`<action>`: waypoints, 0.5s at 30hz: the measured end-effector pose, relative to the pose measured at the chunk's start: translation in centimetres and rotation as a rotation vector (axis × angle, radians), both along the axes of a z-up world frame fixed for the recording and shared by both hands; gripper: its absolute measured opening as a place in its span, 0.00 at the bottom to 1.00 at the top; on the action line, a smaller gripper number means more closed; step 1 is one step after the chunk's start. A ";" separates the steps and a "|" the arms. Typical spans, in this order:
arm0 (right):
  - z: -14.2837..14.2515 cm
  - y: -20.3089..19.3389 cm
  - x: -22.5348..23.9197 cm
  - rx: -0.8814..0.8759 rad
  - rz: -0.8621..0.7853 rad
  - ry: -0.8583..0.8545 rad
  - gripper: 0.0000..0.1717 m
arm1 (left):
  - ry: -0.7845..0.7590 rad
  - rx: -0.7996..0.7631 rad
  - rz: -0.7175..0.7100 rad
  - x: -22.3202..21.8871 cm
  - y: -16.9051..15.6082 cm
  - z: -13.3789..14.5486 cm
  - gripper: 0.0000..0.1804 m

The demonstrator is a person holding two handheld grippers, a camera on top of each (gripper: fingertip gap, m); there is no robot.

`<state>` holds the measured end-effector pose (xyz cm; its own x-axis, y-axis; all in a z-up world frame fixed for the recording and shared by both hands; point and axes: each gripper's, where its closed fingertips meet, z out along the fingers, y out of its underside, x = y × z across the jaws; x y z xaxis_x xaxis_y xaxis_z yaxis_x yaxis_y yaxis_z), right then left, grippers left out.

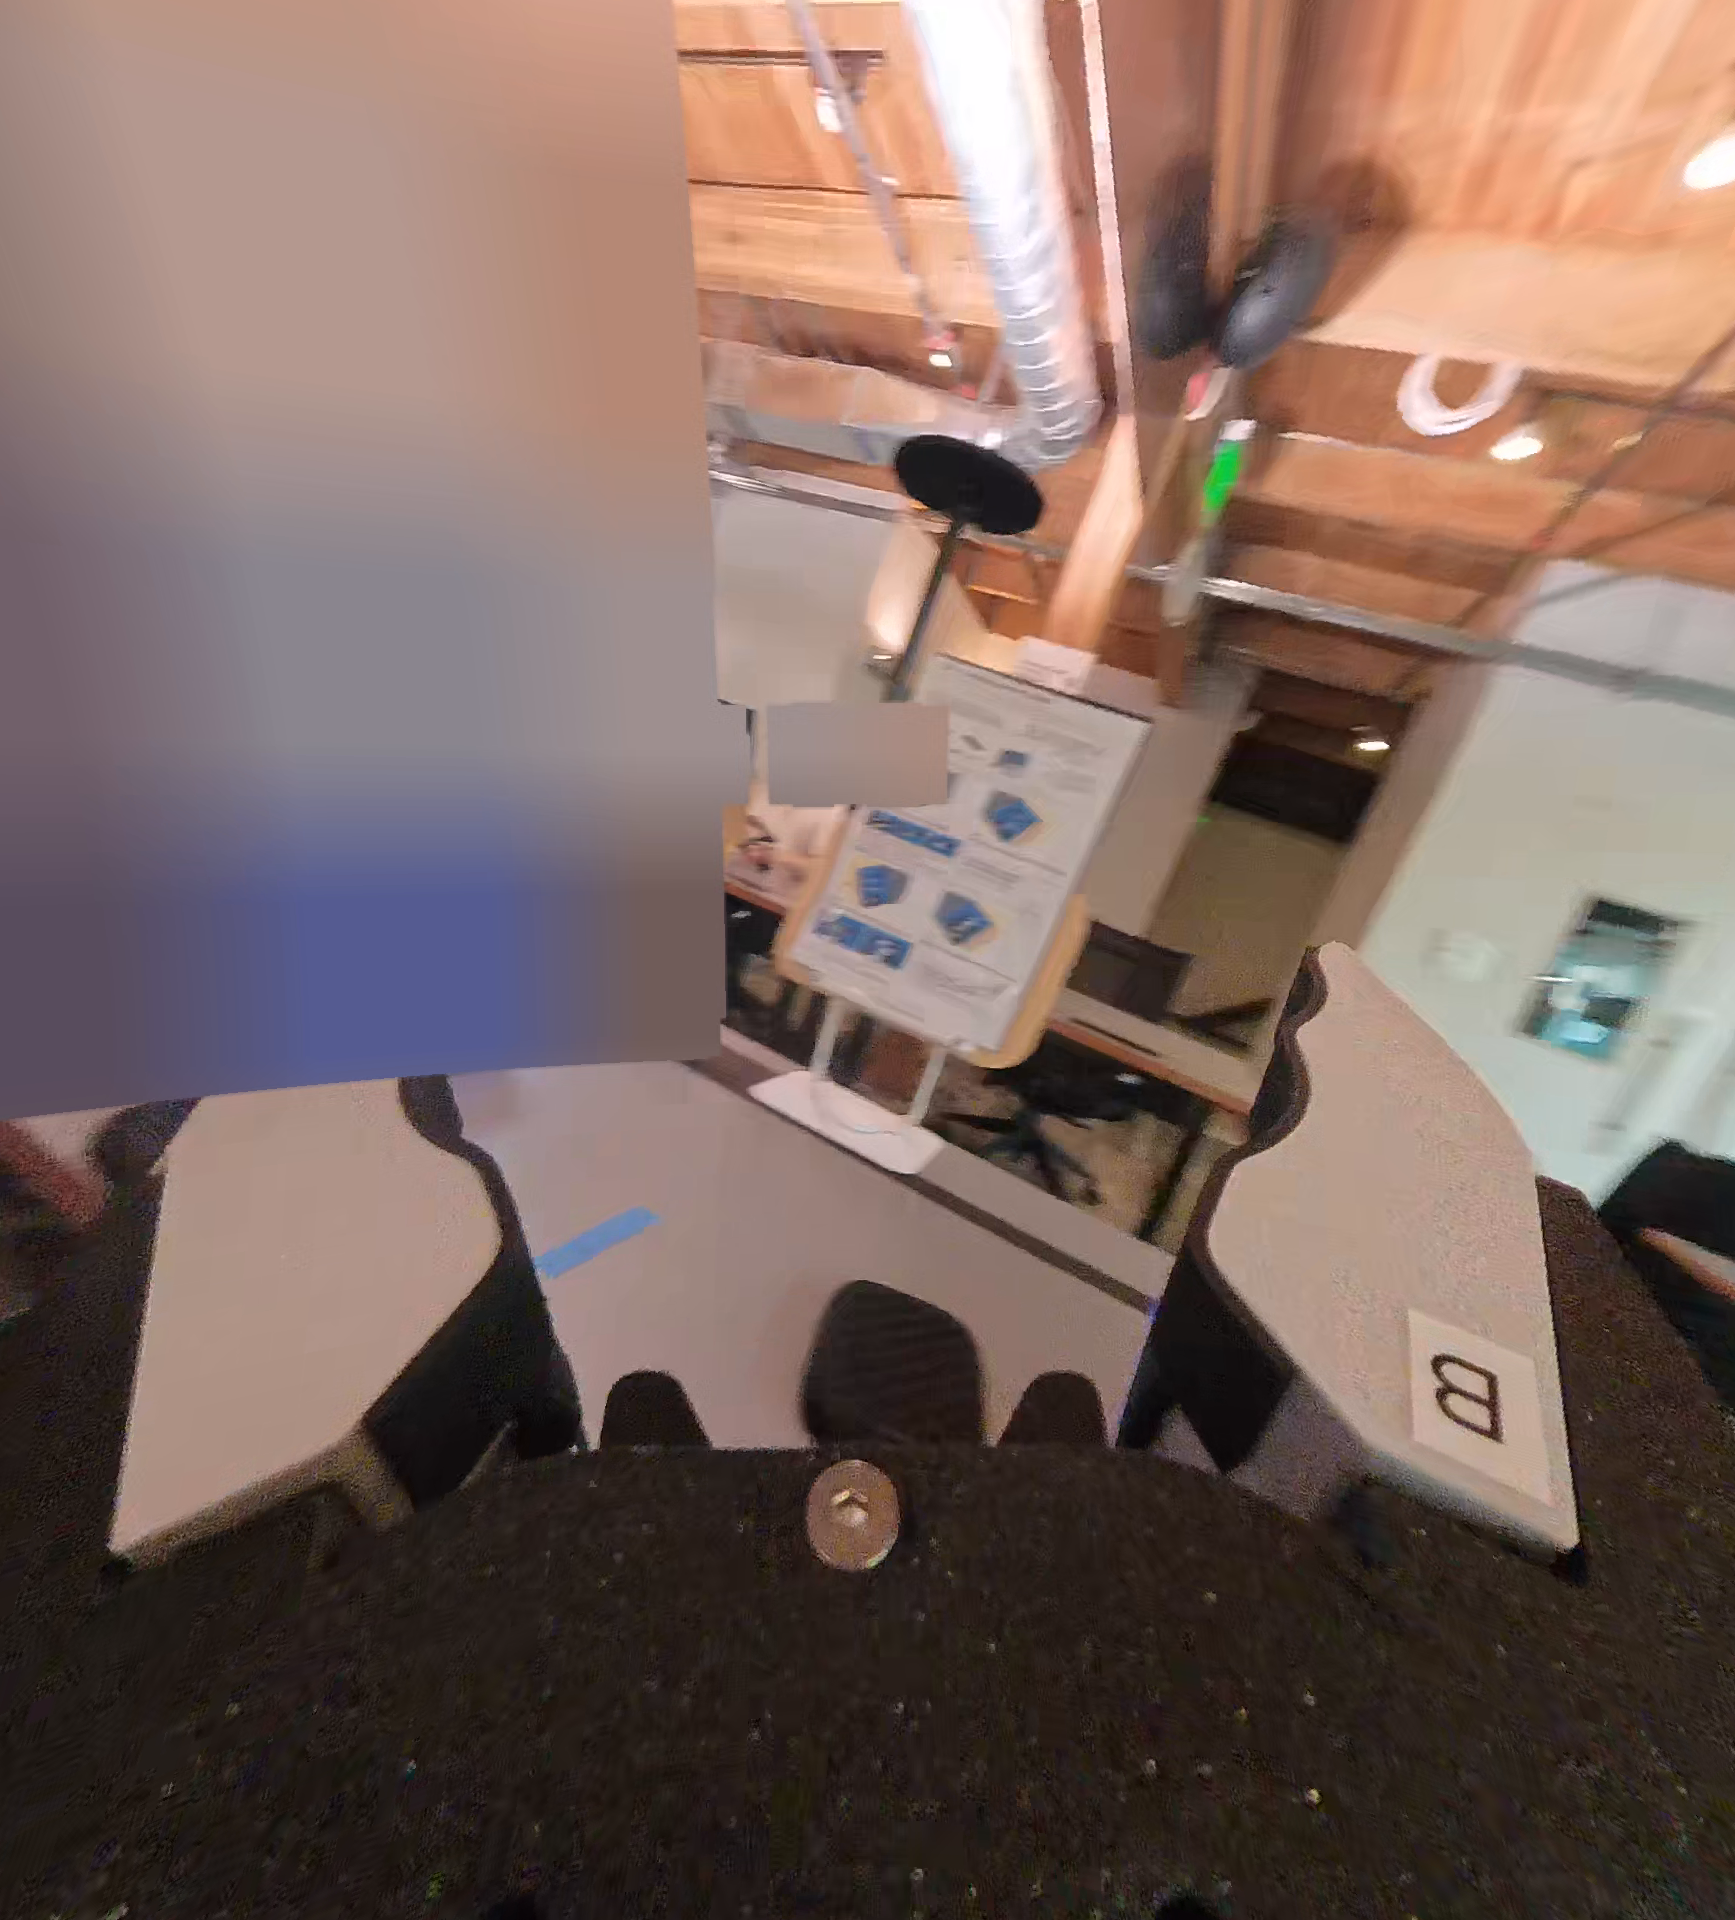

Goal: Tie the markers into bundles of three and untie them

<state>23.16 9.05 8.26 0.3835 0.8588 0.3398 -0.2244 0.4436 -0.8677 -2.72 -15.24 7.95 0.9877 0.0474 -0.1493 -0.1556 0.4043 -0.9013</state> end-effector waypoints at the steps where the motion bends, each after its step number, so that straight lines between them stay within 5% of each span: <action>1: 0.9 0.9 0.8 0.030 -0.128 0.033 0.86 | 0.007 -0.002 0.002 0.2 0.0 0.1 0.81; 5: 4.3 2.6 4.0 0.129 -0.508 0.156 0.86 | 0.000 -0.012 0.009 0.2 0.5 0.1 0.81; 15: 5.2 1.6 4.7 0.174 -0.578 0.128 0.86 | -0.013 -0.010 0.047 -0.5 0.3 0.1 0.81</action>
